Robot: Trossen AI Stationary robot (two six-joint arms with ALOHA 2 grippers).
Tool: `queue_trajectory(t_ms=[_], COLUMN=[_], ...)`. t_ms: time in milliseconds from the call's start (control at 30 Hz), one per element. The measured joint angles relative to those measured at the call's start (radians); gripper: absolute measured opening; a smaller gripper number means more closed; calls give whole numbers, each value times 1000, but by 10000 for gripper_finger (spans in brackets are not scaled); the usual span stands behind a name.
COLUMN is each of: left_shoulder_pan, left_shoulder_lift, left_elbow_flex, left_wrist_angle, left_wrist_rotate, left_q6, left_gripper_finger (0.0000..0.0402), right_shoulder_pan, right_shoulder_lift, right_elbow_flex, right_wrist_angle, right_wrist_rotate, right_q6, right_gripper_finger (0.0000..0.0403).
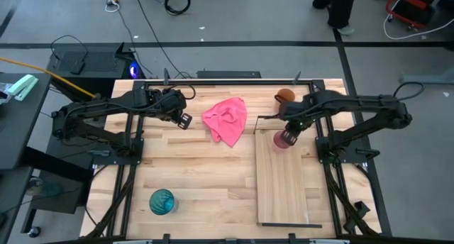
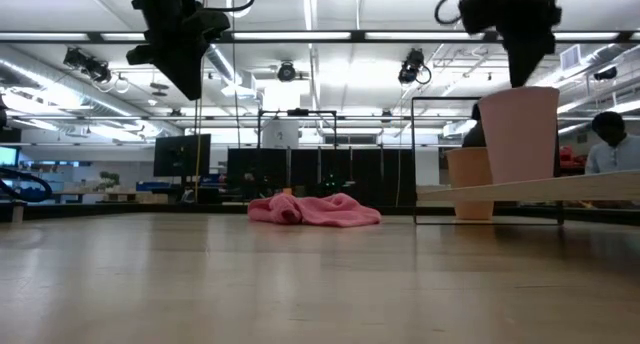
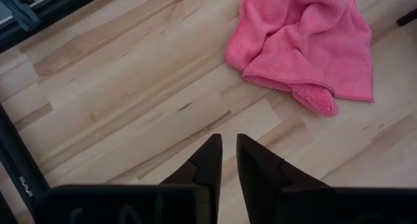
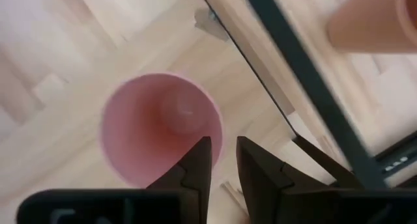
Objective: Stack small to large cups/mugs on shelf
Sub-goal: Put the orange plastic glass on the shelf
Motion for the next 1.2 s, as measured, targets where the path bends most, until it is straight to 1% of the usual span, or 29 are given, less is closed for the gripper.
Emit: queue_trajectory(t_ms=[100, 167, 233, 367, 433, 567, 667, 700, 767, 833, 900, 967, 1033, 1200], left_shoulder_pan=[0, 0, 0, 0, 0, 0, 0, 0, 0, 0, 0, 0, 0, 0], left_shoulder_lift=[0, 0, 0, 0, 0, 0, 0, 0, 0, 0, 0, 0, 0, 0], left_elbow_flex=[0, 0, 0, 0, 0, 0, 0, 0, 0, 0, 0, 0, 0, 0], left_wrist_angle=[0, 0, 0, 3, 16, 50, 66, 66, 66, 66, 66, 66, 66, 66], left_wrist_rotate=[0, 0, 0, -1, -1, -1, -1, -1, -1, -1, -1, -1, -1, -1], left_q6=[0, 0, 0, 0, 0, 8, 13, 13, 15, 16, 17, 17, 19, 19], left_gripper_finger=[53, 55, 58, 62, 62, 58, 56, 56, 58, 61, 64, 66, 66, 61], right_shoulder_pan=[0, 0, 0, -23, -68, -231, -391, -453, -582, -701, -784, -834, -861, -856], right_shoulder_lift=[0, -1, -1, -1, -2, -2, -2, -2, -1, -1, 1, 1, 0, 0], right_elbow_flex=[102, 175, 249, 377, 421, 462, 452, 439, 404, 350, 292, 245, 208, 151], right_wrist_angle=[-52, -88, -119, -155, -163, -164, -163, -164, -164, -164, -160, -151, -126, -37], right_wrist_rotate=[8, 42, 115, 302, 348, 360, 346, 320, 219, 84, 24, 20, 21, 17], right_q6=[-18, -32, -39, -37, -39, -97, -161, -178, -211, -245, -276, -284, -277, -247], right_gripper_finger=[79, 79, 78, 78, 78, 78, 78, 78, 77, 74, 70, 66, 63, 54])
